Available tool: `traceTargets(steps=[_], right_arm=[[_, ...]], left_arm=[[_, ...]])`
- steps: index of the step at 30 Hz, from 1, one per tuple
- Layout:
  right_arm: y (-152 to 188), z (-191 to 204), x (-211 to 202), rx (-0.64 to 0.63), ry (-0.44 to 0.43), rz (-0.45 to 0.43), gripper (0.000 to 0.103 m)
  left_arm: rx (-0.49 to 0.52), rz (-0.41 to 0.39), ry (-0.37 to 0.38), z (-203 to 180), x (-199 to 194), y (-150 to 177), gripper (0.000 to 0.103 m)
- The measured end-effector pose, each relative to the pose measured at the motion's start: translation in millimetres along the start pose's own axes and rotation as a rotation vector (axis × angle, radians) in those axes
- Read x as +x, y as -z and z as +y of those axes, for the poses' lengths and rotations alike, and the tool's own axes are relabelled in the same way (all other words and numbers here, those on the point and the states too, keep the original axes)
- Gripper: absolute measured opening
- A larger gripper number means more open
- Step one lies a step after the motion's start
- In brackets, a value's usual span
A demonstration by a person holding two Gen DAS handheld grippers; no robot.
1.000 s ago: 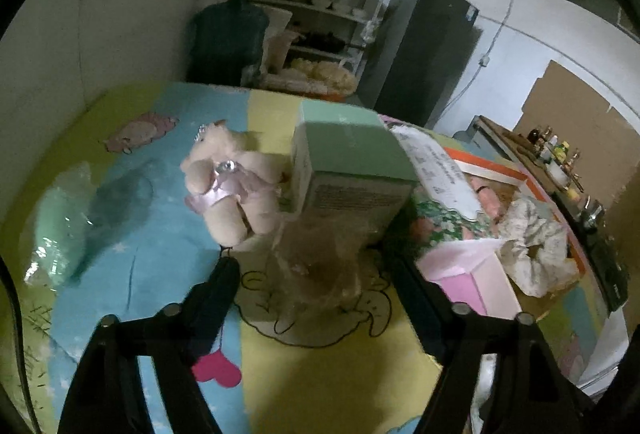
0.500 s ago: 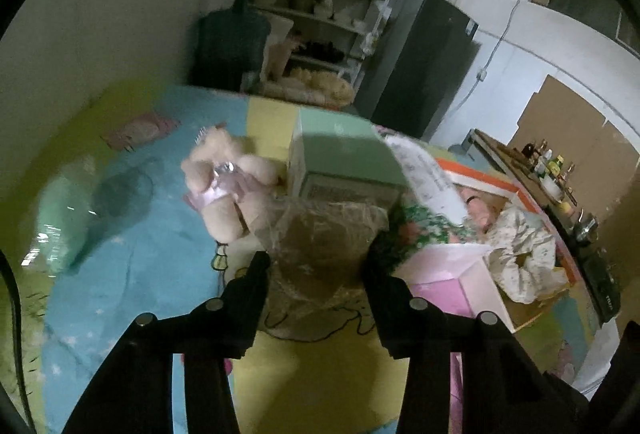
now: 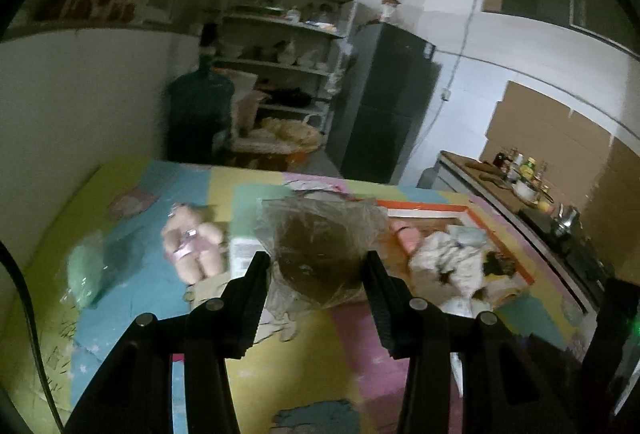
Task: Organize soft objects
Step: 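Carry the brown bag and green-printed pack with both tools over the box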
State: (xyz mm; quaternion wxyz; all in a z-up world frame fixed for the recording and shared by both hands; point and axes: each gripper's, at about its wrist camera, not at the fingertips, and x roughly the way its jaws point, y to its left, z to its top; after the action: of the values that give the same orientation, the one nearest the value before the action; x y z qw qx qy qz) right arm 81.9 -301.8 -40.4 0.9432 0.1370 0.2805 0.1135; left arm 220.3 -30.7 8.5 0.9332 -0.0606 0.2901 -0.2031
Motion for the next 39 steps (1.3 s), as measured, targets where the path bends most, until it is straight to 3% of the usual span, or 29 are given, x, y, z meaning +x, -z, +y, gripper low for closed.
traceTargets(steps=[15,28,39], right_arm=[[-33.8,-78.1,-51.8,0.051,0.148,-0.126,0.053],[-50.3,-120.4,-58.6,0.052,0.208,-0.133,0.053],[-68.8,-157.1,-53.5,0.029,0.261,-0.115,0.053]], left_arm=[[0.101,0.022,0.099,-83.8,30.7,-13.1,0.047],[0.150,0.060,0.155,-137.4,74.2,-20.6,0.047],[0.199,0.093,0.135,-169.3,119.1,-26.7,0.047]])
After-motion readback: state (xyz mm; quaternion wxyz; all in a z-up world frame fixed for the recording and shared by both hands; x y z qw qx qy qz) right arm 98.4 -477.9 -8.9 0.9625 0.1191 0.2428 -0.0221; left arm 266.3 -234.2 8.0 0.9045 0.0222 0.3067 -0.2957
